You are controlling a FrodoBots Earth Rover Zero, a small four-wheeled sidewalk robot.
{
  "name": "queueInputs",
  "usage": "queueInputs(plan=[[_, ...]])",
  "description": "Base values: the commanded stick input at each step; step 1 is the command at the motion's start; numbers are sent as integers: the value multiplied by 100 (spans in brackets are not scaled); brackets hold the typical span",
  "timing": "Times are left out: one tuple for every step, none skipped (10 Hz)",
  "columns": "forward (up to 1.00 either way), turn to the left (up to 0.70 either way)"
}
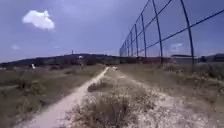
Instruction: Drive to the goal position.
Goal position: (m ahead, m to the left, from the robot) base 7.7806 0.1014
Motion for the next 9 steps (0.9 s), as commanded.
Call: queueInputs(plan=[[70,0],[70,0],[70,0],[70,0],[70,0],[70,0],[70,0],[70,0],[70,0]])
